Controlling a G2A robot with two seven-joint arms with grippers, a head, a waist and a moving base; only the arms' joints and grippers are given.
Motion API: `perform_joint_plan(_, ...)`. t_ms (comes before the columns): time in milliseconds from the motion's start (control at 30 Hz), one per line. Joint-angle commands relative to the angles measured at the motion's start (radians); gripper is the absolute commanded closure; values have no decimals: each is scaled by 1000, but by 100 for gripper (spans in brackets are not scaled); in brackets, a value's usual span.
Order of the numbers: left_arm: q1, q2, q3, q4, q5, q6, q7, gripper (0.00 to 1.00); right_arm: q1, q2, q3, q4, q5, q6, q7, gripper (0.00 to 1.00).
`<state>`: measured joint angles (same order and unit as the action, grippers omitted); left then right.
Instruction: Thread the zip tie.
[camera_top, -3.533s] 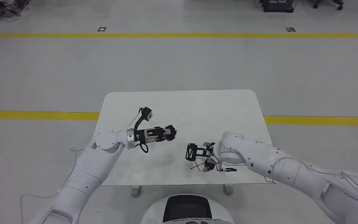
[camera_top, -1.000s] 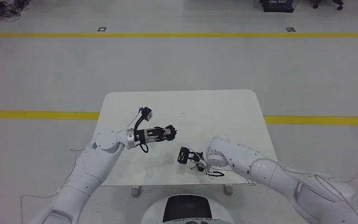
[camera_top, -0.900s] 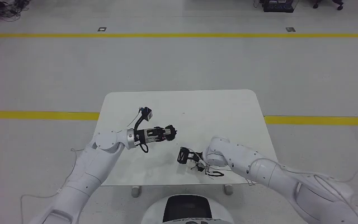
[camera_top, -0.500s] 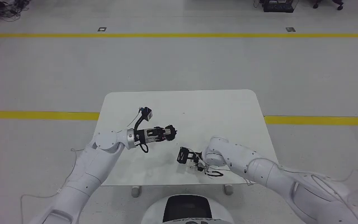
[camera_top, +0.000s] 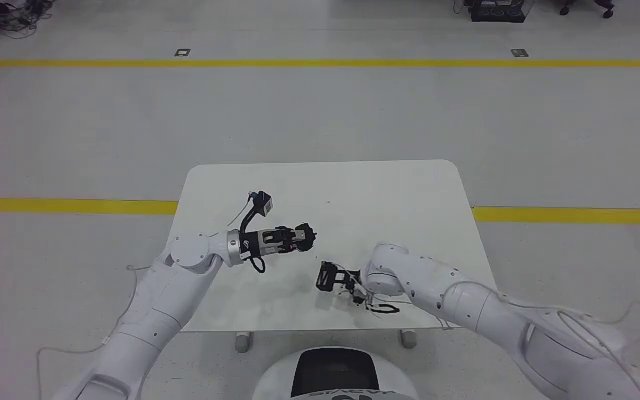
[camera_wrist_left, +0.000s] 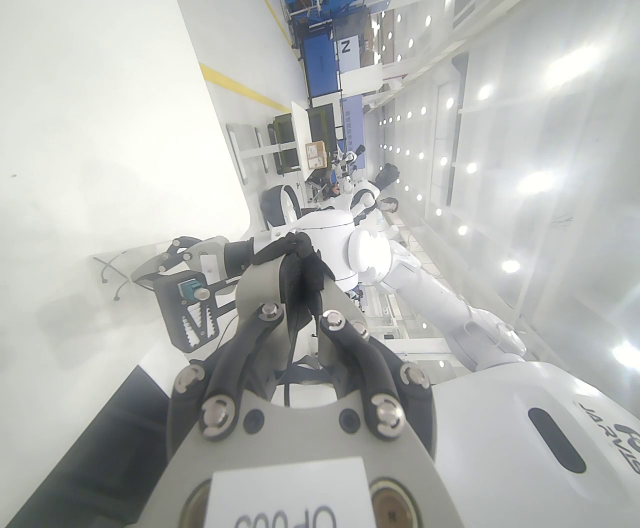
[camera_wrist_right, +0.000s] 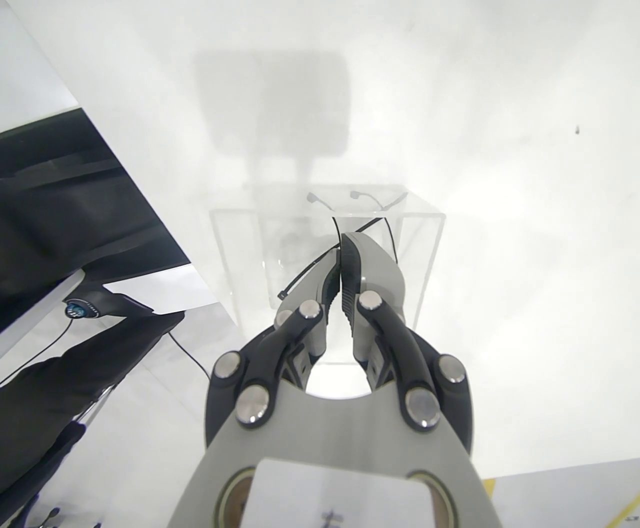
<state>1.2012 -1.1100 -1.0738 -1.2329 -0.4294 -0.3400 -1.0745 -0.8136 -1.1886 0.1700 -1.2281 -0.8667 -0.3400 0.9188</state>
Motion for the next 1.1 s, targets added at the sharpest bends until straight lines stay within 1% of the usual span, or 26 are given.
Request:
perform_joint_plan(0,0,0,0,0,0,0,0,100,1,8,0,-13,-1,0,-1,100)
perform_joint_plan(133,0,0,0,0,0,0,0,100,3,26,0,-38,0,0,-16,100)
perform_joint_plan(267,0,0,0,0,0,0,0,100,10,56,0,-72,2,0,-58,100)
perform_joint_plan(367,0,0,0,0,0,0,0,100,16,90,0,-97,5,0,-100,100)
perform_joint_plan(500,0,0,0,0,0,0,0,100,21,147,0,-125,18,0,-187,100)
perform_joint_plan(600,0,0,0,0,0,0,0,100,16,195,9,-150,24,0,-270,100)
perform_joint_plan(633,0,0,0,0,0,0,0,100,9,216,18,-160,25,0,-308,100)
perform_joint_plan(733,0,0,0,0,0,0,0,100,-15,264,45,-184,18,0,-401,100)
perform_joint_plan(767,0,0,0,0,0,0,0,100,-30,286,60,-197,14,0,-451,100)
perform_joint_plan(833,0,0,0,0,0,0,0,100,-58,320,86,-216,6,0,-532,100)
perform_joint_plan(867,0,0,0,0,0,0,0,100,-79,343,104,-230,1,0,-592,100)
perform_joint_plan(933,0,0,0,0,0,0,0,100,-113,375,128,-246,-3,0,-685,100)
perform_joint_plan(967,0,0,0,0,0,0,0,100,-134,395,144,-253,-4,0,-748,100)
perform_joint_plan(1067,0,0,0,0,0,0,0,100,-175,433,165,-269,-11,0,-875,100)
